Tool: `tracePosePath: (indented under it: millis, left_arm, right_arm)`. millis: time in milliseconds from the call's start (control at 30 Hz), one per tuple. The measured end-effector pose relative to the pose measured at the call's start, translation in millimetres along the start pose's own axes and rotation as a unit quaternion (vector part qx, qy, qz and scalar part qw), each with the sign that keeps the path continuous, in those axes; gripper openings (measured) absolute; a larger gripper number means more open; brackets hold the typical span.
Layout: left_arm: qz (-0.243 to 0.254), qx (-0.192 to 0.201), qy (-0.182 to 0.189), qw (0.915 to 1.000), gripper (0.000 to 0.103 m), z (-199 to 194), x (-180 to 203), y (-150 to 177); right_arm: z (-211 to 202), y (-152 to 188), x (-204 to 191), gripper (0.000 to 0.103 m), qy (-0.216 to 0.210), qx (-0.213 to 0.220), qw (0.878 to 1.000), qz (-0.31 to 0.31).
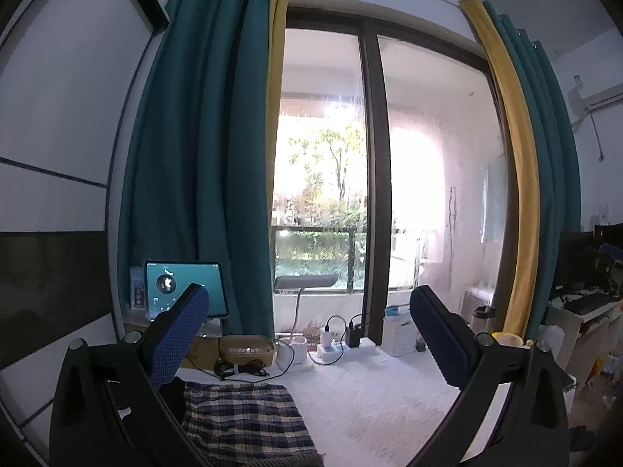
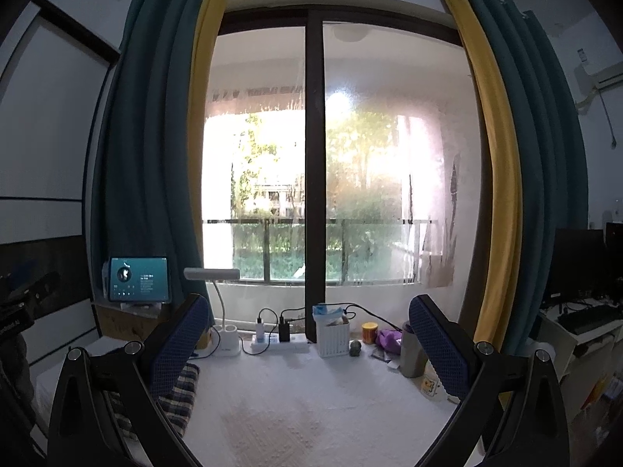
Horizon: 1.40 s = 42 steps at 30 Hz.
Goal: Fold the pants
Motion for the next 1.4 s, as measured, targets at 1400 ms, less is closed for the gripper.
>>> tracePosePath:
  millis: [1400]
  left_arm:
    - [0.003, -0.049, -0.010, 0.9987, 0.102, 2, 4, 0]
  right_arm:
    - [5, -2, 3, 0.103, -0.010, -0.022, 1.000, 0.003]
Point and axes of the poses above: each gripper's, at about its wrist camera, not at the fingertips, and z roughly the way its jaws point, x to its right, y to its underside, the point moved 2 cm from there along z, roughly the way its jaws point, and after that the axes turned 4 degrees about -x, right-handed, at the moved point
